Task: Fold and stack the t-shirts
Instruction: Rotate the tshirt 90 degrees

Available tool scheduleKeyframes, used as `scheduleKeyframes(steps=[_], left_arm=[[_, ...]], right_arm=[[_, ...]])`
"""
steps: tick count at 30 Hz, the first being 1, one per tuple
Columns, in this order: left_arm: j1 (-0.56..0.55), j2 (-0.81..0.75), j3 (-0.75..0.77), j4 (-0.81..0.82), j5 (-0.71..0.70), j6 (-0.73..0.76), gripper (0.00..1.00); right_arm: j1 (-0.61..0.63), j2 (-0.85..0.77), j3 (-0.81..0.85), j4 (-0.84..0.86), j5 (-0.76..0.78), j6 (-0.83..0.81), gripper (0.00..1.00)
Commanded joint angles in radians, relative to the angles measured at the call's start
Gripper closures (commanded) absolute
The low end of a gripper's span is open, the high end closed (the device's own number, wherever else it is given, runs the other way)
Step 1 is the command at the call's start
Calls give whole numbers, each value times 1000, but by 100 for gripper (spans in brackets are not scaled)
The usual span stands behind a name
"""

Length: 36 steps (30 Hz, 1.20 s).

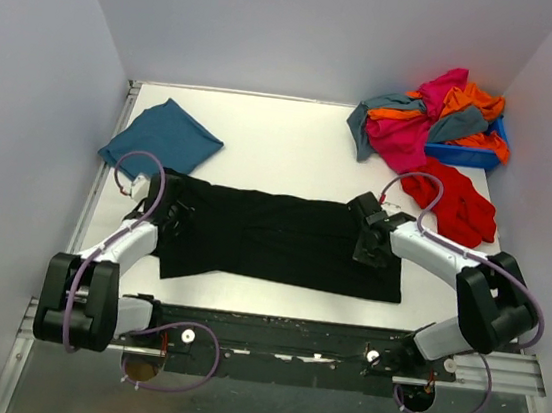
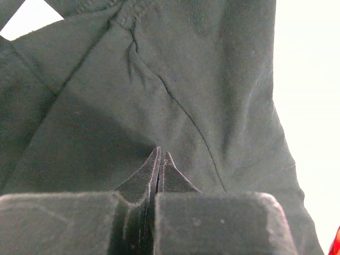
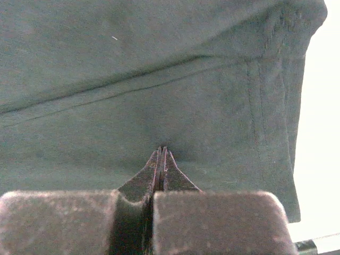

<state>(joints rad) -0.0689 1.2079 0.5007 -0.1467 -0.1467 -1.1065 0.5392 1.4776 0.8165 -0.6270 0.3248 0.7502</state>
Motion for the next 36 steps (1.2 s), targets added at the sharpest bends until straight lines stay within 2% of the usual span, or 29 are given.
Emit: scheduleKeyframes(steps=[1, 7, 13, 16, 22, 28, 33, 36], left_arm=[[-46, 87, 1, 72, -33, -62, 100], [-118, 200, 44, 71, -60, -88, 100], [-218, 304, 140, 41, -67, -78, 100], [-276, 382, 189, 59, -31, -81, 100], [-423, 626, 389, 56, 21, -84, 100], [-482, 846, 732, -68, 1, 12, 100], [-470, 1056, 1154, -290, -68, 172, 100], [-444, 1201, 1413, -391, -25, 261, 100]], right_arm=[[-8, 55, 6, -102, -24, 127, 99], [-2, 72, -74, -129, -122, 270, 99], [71, -11, -139, -140, -145, 288, 99], [145, 3, -119, -187, -168, 320, 99], [326, 73, -47, -261, -187, 379, 99], [419, 46, -69, -146, -268, 403, 99], [427, 72, -39, -34, -319, 354, 99], [450, 105, 19, -19, -365, 324, 99]])
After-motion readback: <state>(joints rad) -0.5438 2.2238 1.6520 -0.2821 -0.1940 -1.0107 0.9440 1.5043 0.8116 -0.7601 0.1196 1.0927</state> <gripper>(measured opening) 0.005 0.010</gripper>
